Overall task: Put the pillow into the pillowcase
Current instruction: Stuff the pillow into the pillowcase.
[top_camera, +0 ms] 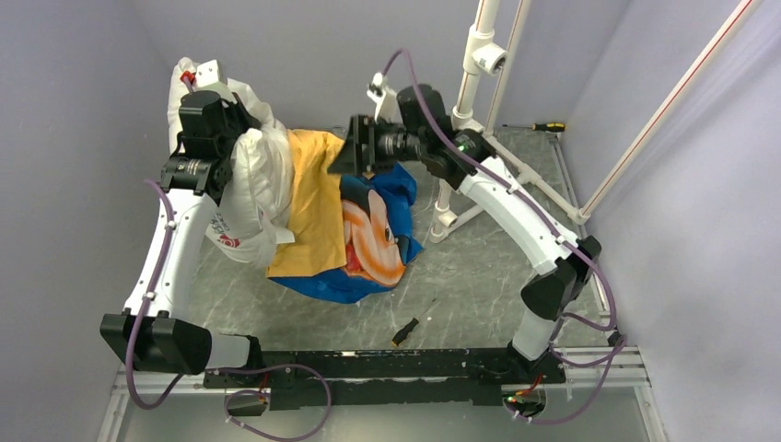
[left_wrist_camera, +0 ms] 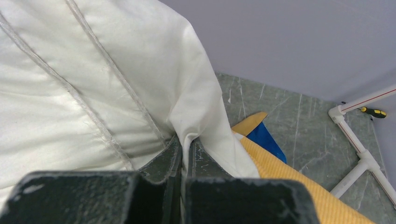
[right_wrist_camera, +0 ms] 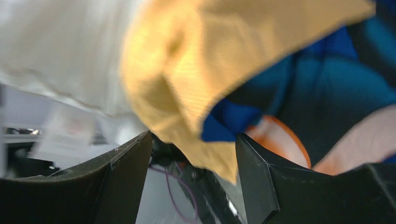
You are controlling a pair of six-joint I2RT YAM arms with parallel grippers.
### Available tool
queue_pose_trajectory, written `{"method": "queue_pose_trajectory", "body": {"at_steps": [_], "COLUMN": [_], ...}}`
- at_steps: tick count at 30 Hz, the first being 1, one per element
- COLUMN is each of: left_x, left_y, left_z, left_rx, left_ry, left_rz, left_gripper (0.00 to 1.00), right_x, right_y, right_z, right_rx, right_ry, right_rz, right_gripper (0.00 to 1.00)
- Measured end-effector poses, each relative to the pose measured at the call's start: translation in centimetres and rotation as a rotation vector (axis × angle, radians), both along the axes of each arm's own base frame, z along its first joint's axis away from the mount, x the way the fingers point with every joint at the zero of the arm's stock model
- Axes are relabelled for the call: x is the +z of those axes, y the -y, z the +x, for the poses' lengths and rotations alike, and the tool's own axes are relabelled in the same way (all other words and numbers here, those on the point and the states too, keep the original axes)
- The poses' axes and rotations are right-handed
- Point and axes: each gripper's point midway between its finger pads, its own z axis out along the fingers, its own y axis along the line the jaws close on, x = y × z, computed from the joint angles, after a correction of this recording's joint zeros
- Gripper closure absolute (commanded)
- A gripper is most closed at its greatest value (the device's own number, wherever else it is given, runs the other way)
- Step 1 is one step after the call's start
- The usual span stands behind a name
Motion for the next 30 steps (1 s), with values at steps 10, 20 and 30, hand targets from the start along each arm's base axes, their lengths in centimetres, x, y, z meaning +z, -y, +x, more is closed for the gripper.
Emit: {"method": "queue_pose_trajectory", "body": {"at_steps": [10, 20, 30], "left_x": [-0.4, -0.4, -0.1], "left_y": [0.0, 0.0, 0.0], "left_z": [0.1, 0.1, -0.1], "left_rx": [-0.005, -0.012, -0.019], "left_ry": [-0.011, -0.013, -0.001], "left_rz": [-0.002, -0.005, 0.001], "left_gripper": [1.0, 1.0, 1.0], "right_x": [-15.8, -9.4, -7.2], "right_y": [0.6, -4.1, -8.6], "right_z": [-5.1, -7.0, -5.6], "right_rx": [0.105, 0.289, 0.369], "right_ry": [-0.466, -0.465, -0.451], "right_rz": [-0.148, 0.126, 0.233], "right_gripper": [0.35, 0.41, 0.96]}}
